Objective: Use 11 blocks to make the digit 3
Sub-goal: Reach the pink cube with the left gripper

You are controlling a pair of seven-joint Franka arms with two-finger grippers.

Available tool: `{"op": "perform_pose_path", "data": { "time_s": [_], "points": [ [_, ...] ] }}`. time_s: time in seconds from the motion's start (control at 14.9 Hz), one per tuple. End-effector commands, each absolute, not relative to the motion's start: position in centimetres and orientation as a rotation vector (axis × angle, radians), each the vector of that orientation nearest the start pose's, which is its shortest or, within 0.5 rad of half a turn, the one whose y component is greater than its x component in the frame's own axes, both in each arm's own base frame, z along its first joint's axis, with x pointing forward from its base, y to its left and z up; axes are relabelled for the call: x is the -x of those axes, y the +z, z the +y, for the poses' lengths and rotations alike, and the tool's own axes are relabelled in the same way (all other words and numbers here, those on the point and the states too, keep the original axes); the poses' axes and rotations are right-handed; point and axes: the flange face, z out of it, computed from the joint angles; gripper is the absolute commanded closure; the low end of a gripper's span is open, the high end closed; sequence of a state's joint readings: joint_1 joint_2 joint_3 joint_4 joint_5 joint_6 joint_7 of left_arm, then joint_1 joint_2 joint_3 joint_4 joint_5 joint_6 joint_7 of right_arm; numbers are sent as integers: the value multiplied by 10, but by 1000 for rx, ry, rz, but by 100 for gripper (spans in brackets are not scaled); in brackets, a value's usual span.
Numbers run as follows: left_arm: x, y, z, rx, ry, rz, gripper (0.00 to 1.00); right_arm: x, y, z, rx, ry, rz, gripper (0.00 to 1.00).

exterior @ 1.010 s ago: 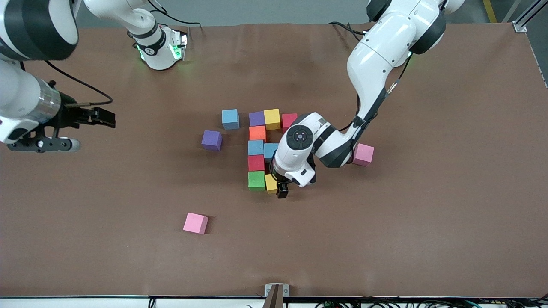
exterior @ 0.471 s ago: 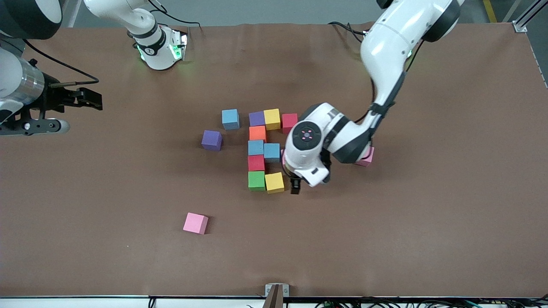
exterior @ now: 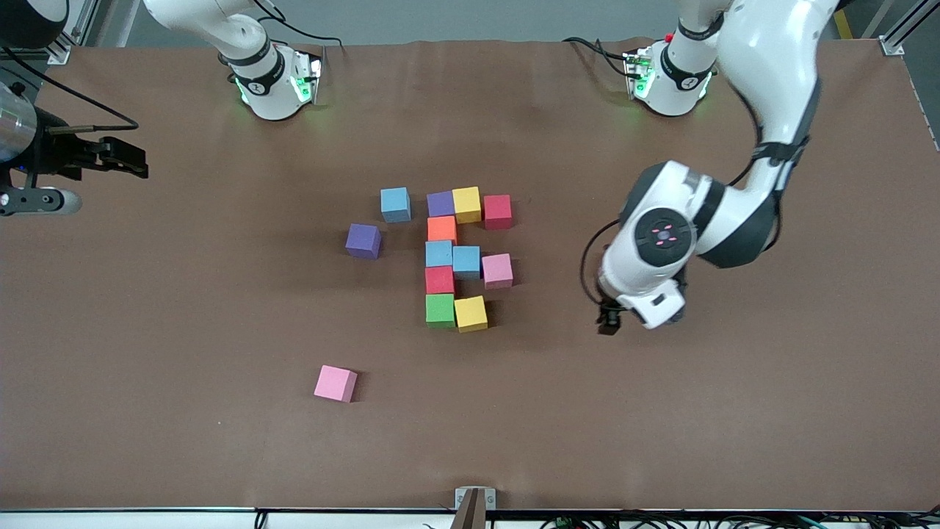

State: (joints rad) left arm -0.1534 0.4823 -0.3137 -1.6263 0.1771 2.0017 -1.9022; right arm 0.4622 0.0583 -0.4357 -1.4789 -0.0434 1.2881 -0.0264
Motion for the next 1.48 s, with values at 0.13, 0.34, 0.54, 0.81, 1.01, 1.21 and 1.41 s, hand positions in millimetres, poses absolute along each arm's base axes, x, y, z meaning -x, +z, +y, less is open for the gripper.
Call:
{"op": "perform_pose_path", "data": {
  "time_s": [0.13,0.34,0.54,0.81,1.01,1.21,1.41],
  "points": [
    [-551,322,-200,2473,-29,-1845,0,-509,611,0,3170,295,-102,0],
    [-524,287,-190,2549,-67,-1820,0,-508,614,4,3172,287,-94,0],
    [-504,260,-189,2601,-76,-1796,0,-511,617,8,3173,273,-101,0],
    [-488,240,-186,2587,-43,-1757,0,-513,627,31,3181,249,-170,0],
    [-490,238,-188,2579,-39,-1772,0,-522,628,33,3187,212,-163,0],
    [-494,235,-190,2580,-34,-1787,0,-536,625,35,3202,166,-150,0],
    [-499,229,-194,2584,-22,-1793,0,-543,618,34,3214,173,-145,0]
  ]
}}
